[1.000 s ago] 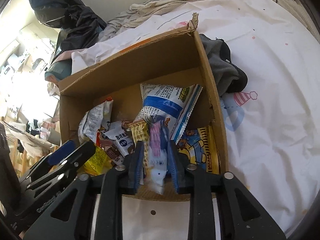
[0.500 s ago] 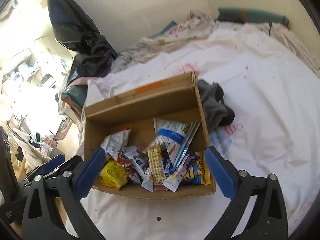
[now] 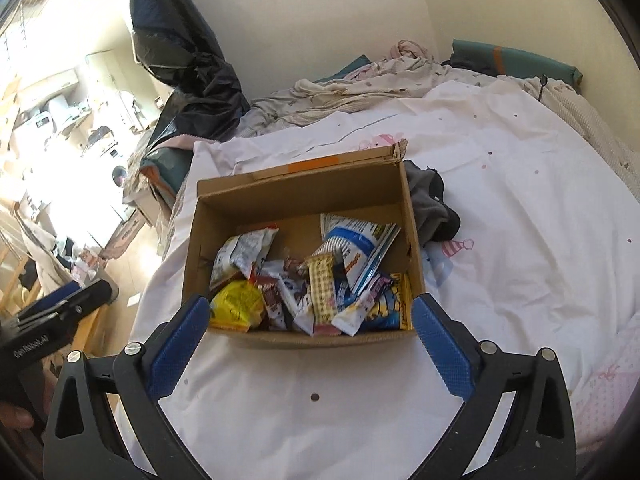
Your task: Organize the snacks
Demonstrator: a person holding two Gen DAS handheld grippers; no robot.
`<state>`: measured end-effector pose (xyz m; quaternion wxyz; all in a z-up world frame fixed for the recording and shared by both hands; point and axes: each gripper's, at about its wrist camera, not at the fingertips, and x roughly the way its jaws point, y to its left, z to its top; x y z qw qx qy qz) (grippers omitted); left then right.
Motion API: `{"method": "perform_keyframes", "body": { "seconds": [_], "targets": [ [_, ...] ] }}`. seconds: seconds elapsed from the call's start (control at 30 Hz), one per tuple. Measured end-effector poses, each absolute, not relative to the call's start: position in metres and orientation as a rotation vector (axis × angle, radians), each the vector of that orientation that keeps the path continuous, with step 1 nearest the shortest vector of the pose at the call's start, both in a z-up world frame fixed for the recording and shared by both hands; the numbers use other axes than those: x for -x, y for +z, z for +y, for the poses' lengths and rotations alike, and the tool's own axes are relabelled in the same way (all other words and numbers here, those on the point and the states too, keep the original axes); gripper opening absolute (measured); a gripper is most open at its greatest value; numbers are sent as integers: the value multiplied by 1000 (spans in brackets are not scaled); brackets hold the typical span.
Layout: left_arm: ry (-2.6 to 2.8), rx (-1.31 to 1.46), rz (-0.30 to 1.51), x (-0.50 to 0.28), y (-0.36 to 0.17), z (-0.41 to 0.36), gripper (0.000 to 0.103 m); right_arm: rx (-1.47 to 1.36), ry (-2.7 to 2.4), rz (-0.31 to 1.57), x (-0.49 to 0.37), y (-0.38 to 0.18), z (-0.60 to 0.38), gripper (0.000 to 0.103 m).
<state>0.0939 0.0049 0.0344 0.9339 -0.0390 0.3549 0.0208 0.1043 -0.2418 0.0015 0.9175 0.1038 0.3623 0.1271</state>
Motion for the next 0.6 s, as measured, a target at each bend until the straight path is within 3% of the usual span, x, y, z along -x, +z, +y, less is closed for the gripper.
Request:
{"method": "perform_keyframes", "body": {
  "seconds": [0.6],
  "targets": [
    [62, 90, 735, -92, 9, 2, 102, -109, 235, 727, -107, -16, -214, 103]
  ]
}}
